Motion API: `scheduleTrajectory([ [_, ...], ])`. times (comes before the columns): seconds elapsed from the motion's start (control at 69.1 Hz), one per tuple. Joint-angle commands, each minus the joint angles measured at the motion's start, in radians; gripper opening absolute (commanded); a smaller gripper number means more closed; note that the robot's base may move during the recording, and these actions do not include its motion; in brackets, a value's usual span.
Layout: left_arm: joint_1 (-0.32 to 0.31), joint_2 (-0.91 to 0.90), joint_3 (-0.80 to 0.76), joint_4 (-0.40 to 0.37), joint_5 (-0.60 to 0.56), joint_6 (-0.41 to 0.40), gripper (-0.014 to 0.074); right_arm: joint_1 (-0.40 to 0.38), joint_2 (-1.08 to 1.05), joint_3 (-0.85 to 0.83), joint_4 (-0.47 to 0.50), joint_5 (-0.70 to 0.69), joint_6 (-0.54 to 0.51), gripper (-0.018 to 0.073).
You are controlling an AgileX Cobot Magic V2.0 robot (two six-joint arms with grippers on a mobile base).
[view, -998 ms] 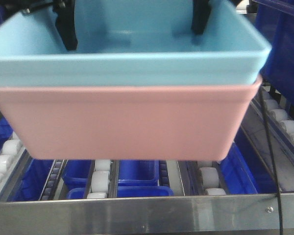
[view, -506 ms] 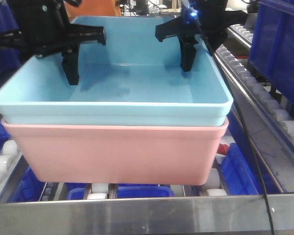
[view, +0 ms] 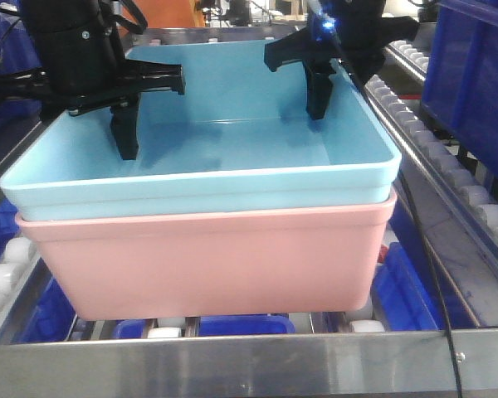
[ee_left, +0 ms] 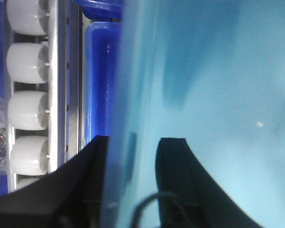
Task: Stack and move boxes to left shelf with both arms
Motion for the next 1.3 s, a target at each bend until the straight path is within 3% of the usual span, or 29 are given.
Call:
scheduleTrajectory([
  [0.0, -0.021, -0.067, -0.048, -0.069, -0.138, 0.060, 0.0127, 0.011, -0.051, -0.042, 0.016, -0.115, -0.019, 0.0221],
  [0.116, -0.021, -0.067, -0.048, -0.069, -0.138, 0.060, 0.0288, 0.011, -0.051, -0.042, -0.013, -0.106, -0.019, 0.0445],
  [0.246, -0.021, -0.067, -0.048, -0.069, -0.138, 0.060, 0.0478, 0.011, -0.051, -0.042, -0.028, -0.088, -0.019, 0.0620],
  [0.333, -0.021, -0.067, -0.051, -0.069, -0.118, 0.060, 0.0579, 0.011, -0.051, -0.042, -0.029, -0.071, -0.018, 0.0622],
  [0.723, -0.021, -0.078, -0.172, -0.041, 0.149, 0.080, 0.0582, 0.009, -0.119, -0.042, -0.034, 0.007, -0.007, 0.0622],
  [0.984, -0.021, -0.186, -0.201, -0.035, 0.215, 0.119, 0.0580, 0.006, -0.214, -0.042, -0.036, 0.072, 0.012, 0.0621],
  [1.056, -0.024, -0.233, -0.201, -0.023, 0.233, 0.118, 0.0562, 0.006, -0.245, -0.041, -0.036, 0.094, 0.028, 0.0584],
  [1.128, -0.032, -0.286, -0.186, -0.009, 0.231, 0.118, 0.0535, 0.006, -0.278, -0.040, -0.036, 0.117, 0.044, 0.0484],
  [1.287, -0.089, -0.417, -0.118, 0.037, 0.203, 0.118, 0.0400, 0.006, -0.365, -0.004, -0.017, 0.133, 0.051, 0.0126],
])
